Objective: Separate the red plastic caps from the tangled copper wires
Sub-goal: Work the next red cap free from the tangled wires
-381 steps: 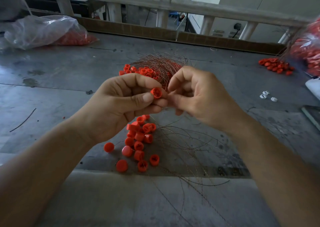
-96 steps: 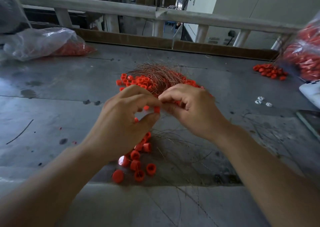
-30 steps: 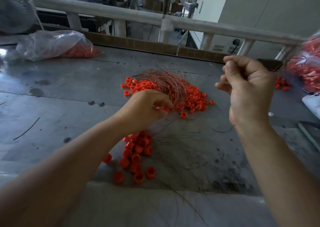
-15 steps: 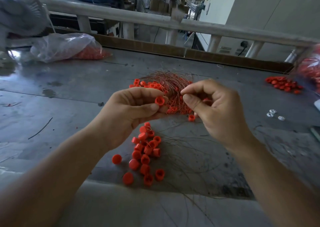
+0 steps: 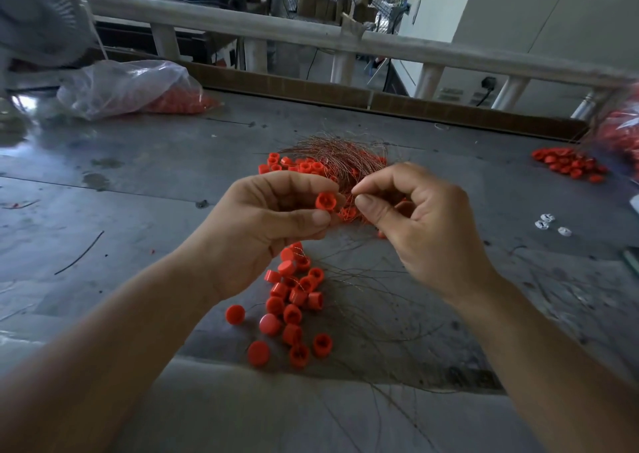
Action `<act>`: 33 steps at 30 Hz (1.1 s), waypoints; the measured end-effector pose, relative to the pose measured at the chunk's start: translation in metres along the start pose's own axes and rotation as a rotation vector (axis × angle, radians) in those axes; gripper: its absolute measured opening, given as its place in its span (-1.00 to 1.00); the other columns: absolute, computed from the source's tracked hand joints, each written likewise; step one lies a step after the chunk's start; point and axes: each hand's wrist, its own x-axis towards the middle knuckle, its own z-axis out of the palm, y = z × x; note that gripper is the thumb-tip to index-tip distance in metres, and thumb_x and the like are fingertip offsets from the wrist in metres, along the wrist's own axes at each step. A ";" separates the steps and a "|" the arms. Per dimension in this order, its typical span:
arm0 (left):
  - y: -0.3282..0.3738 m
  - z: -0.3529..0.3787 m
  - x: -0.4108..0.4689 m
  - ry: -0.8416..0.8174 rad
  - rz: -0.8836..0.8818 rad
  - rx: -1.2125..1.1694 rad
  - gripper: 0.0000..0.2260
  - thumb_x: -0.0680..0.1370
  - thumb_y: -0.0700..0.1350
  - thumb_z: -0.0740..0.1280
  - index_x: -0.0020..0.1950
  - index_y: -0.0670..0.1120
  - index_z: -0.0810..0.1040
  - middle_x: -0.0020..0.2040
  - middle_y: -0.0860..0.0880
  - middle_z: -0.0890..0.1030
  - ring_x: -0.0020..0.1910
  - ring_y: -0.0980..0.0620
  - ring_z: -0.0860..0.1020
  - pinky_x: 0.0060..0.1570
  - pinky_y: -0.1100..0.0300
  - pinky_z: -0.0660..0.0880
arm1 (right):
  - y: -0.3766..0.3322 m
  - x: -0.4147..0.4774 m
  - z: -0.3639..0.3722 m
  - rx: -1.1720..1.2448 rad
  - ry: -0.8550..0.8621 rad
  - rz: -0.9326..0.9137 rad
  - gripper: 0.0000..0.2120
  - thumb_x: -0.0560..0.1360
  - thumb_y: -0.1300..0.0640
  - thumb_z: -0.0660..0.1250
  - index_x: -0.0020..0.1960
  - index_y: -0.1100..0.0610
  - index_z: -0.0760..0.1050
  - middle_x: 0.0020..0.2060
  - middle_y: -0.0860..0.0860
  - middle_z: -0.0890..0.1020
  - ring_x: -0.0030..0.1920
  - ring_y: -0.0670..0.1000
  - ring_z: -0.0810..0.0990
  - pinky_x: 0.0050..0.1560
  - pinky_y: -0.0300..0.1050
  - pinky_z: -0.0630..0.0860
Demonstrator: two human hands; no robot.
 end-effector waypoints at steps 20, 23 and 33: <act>-0.003 0.000 0.003 0.057 -0.001 -0.103 -0.80 0.33 -0.26 0.29 -0.17 -0.14 0.69 -0.23 -0.08 0.68 -0.27 0.08 0.64 -0.26 0.32 0.55 | 0.000 -0.001 -0.002 0.018 0.012 0.016 -0.80 0.45 0.29 0.36 -0.20 -0.01 0.50 -0.32 -0.15 0.54 -0.33 -0.20 0.51 -0.31 -0.42 0.40; -0.003 0.001 0.002 0.039 0.003 -0.082 -0.77 0.31 -0.31 0.29 -0.16 -0.13 0.69 -0.25 -0.07 0.67 -0.28 0.09 0.64 -0.26 0.33 0.55 | 0.000 0.000 -0.002 0.034 0.018 0.020 -0.80 0.46 0.27 0.35 -0.22 -0.01 0.49 -0.35 -0.15 0.52 -0.35 -0.16 0.49 -0.32 -0.37 0.43; -0.001 0.005 -0.001 0.002 0.014 -0.089 -0.74 0.28 -0.38 0.27 -0.16 -0.18 0.67 -0.27 -0.08 0.66 -0.28 0.07 0.64 -0.26 0.31 0.56 | -0.001 -0.002 0.000 0.021 -0.040 0.013 -0.88 0.45 0.23 0.36 -0.22 0.06 0.50 -0.34 -0.13 0.51 -0.33 -0.17 0.47 -0.30 -0.39 0.39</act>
